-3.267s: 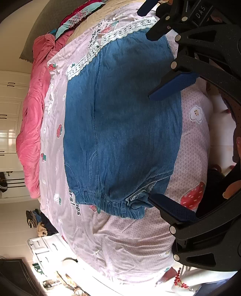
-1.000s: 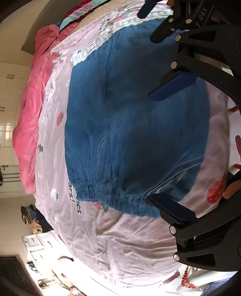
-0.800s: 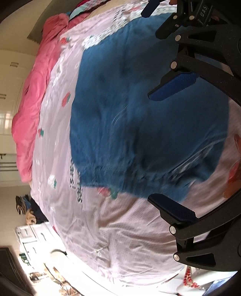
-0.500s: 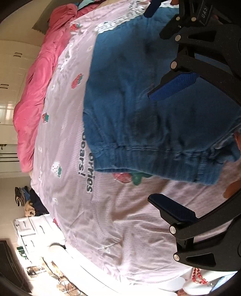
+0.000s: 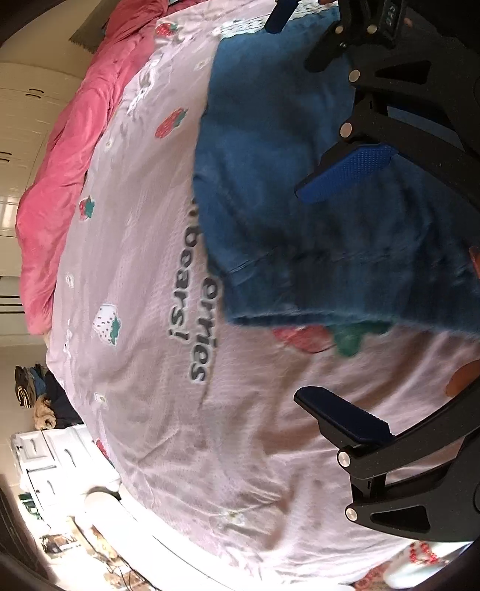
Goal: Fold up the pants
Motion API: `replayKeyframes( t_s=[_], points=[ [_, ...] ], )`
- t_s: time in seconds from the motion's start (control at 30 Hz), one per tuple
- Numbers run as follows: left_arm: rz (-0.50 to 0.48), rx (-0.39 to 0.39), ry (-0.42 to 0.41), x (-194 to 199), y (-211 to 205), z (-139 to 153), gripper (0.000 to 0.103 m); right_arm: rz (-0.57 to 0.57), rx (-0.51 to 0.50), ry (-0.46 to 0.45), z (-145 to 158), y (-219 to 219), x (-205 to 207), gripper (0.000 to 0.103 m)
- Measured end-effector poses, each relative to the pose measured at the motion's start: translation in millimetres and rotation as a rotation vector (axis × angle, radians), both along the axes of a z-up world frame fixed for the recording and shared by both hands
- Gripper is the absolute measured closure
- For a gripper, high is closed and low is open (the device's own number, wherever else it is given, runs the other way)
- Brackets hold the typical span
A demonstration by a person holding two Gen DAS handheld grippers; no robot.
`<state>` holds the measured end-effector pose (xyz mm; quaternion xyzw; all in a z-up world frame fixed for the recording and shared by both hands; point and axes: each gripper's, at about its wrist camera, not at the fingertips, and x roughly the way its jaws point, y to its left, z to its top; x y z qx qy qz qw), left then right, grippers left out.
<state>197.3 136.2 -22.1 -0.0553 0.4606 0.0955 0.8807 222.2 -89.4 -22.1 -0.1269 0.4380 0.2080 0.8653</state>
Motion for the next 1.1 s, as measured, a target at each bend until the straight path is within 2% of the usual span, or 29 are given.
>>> replayKeyframes(
  t_s=[0.1, 0.23, 0.43, 0.63, 0.7, 0.73, 0.8, 0.87, 0.9, 1.1],
  points=[
    [0.008, 0.015, -0.001, 11.6, 7.7, -1.7, 0.009, 0.017, 0.008, 0.007, 0.1, 6.4, 15.4, 0.004],
    [0.006, 0.039, -0.005, 24.7, 15.0, -4.3, 0.009, 0.047, -0.029, -0.033, 2.2, 19.0, 31.9, 0.004],
    [-0.033, 0.022, 0.016, 45.7, 18.2, -14.9, 0.009, 0.067, -0.099, -0.079, -0.1, 38.9, 56.0, 0.004],
    [-0.085, -0.034, -0.005, 55.6, 23.0, -16.2, 0.01, 0.069, -0.1, -0.071, -2.9, 51.4, 70.0, 0.004],
    [-0.107, -0.055, -0.015, 58.0, 23.2, -15.6, 0.024, 0.078, -0.102, -0.072, -4.4, 54.3, 71.4, 0.004],
    [-0.119, -0.074, -0.015, 59.7, 23.7, -16.4, 0.027, 0.082, -0.101, -0.07, -4.7, 56.1, 72.0, 0.004],
    [-0.145, -0.098, -0.015, 61.5, 23.6, -18.7, 0.043, 0.085, -0.109, -0.072, -6.2, 60.0, 74.3, 0.004],
    [-0.166, -0.104, -0.014, 62.2, 20.6, -20.7, 0.052, 0.097, -0.11, -0.076, -6.8, 63.4, 76.5, 0.004],
    [-0.178, -0.103, -0.016, 62.2, 19.2, -21.2, 0.06, 0.102, -0.109, -0.075, -7.4, 64.5, 77.2, 0.004],
    [-0.231, -0.063, -0.028, 61.0, 10.5, -20.2, 0.077, 0.128, -0.112, -0.069, -12.7, 71.3, 83.1, 0.004]
  ],
)
